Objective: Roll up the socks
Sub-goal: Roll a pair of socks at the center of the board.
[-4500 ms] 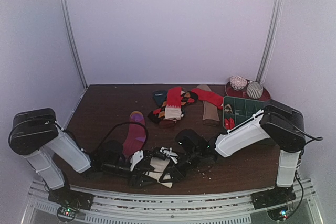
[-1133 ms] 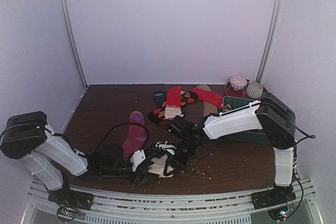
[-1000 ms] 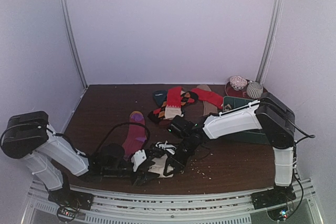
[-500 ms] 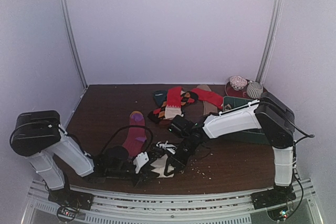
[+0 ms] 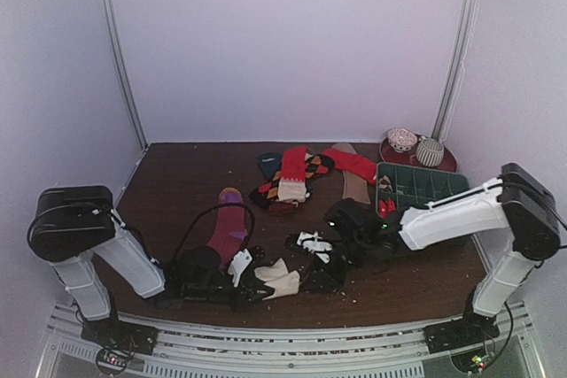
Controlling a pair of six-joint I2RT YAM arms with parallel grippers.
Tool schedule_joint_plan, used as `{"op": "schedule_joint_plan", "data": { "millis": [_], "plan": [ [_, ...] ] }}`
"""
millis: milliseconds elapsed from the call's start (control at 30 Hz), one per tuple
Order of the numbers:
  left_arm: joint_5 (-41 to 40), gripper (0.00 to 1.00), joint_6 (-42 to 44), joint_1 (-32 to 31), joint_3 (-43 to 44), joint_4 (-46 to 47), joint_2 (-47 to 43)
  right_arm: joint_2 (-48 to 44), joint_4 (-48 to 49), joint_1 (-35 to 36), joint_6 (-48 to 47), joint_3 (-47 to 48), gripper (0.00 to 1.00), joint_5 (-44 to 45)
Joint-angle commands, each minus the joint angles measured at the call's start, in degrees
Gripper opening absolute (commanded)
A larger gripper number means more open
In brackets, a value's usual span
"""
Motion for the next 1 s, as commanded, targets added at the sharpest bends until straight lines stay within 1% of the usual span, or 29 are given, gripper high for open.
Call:
{"op": "schedule_joint_plan", "data": {
  "millis": [0,33,133,367,533,633,767,833,967],
  "plan": [
    [3.9,0.00,-9.7,0.2,-2.7,-10.2,5.2,-14.9,25.9,1.9,-6.4,-15.8,0.50,12.7],
    [4.7,0.00,-10.6,0.2,-2.8,-10.1,5.5,-16.7,28.3,2.7,-8.1,-18.1,0.51,14.1],
    [6.3,0.00,-12.3,0.3,-3.4,-9.9,5.8,-17.3,29.7,4.8,-12.3,-20.6,0.51,14.0],
    [7.4,0.00,-12.1,0.4,-3.5,-10.9,6.1,-10.6,33.8,9.3,-15.5,-18.5,0.50,15.3],
    [7.3,0.00,-11.7,0.4,-3.5,-10.8,6.5,-6.0,31.9,9.4,-17.4,-15.5,0.50,15.3],
    [7.6,0.00,-11.7,0.4,-3.8,-10.1,6.8,-3.1,29.9,9.4,-17.6,-13.6,0.48,17.5],
    [7.9,0.00,-11.4,0.4,-4.2,-9.4,7.3,-2.7,33.6,9.1,-17.5,-14.9,0.49,20.3],
    [8.0,0.00,-11.1,0.4,-4.2,-9.6,7.3,-1.4,32.6,8.7,-18.0,-13.9,0.49,19.7],
    [8.0,0.00,-10.3,0.4,-3.9,-10.2,7.3,2.5,26.8,8.6,-19.1,-10.8,0.47,14.6]
  ]
}}
